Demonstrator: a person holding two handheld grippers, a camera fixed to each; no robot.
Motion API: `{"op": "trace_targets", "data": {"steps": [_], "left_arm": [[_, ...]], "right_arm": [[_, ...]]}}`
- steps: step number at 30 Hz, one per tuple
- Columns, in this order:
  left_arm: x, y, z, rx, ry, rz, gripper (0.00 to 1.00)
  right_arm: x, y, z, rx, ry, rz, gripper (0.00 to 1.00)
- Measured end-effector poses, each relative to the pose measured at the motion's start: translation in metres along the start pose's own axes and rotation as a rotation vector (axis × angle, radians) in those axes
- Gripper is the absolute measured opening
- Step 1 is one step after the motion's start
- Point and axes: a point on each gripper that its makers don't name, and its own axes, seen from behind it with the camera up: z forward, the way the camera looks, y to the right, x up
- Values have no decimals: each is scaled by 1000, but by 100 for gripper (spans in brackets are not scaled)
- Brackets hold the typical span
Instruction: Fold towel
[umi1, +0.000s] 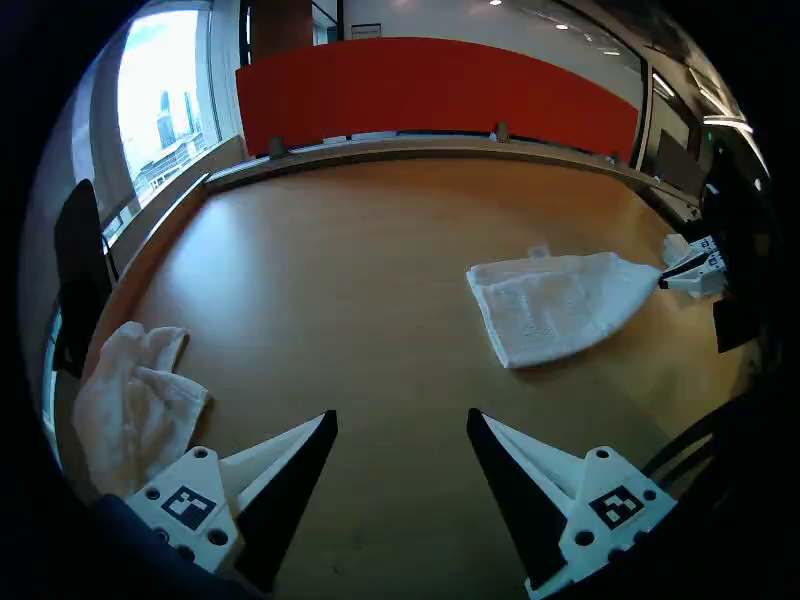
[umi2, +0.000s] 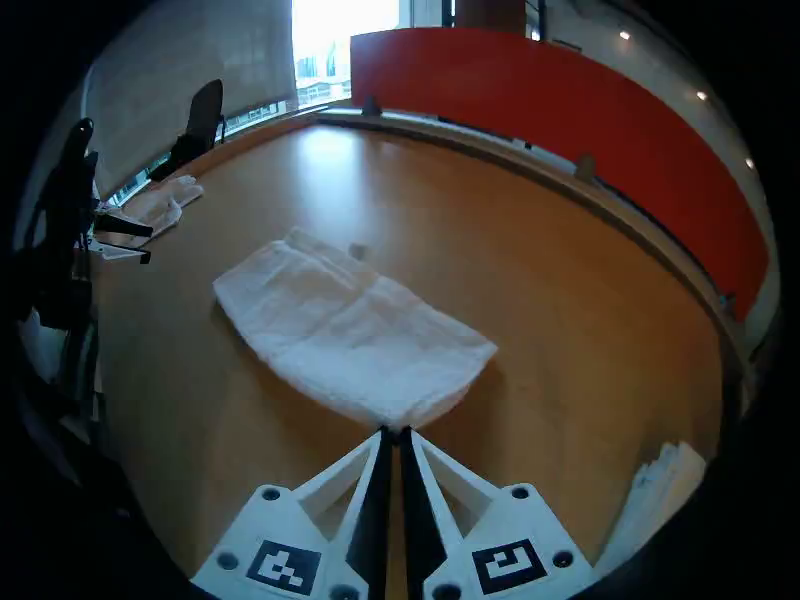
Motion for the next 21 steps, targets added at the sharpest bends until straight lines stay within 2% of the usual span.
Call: {"op": "trace_targets", "data": {"steps": [15,21], "left_arm": [[6,1,-1,-3,8,25,97],[6,0,0,2,10,25,96]], "right_arm": [[38,16,-32,-51,83,-41,6],[46,19,-39,-57,98,-63,6]]}}
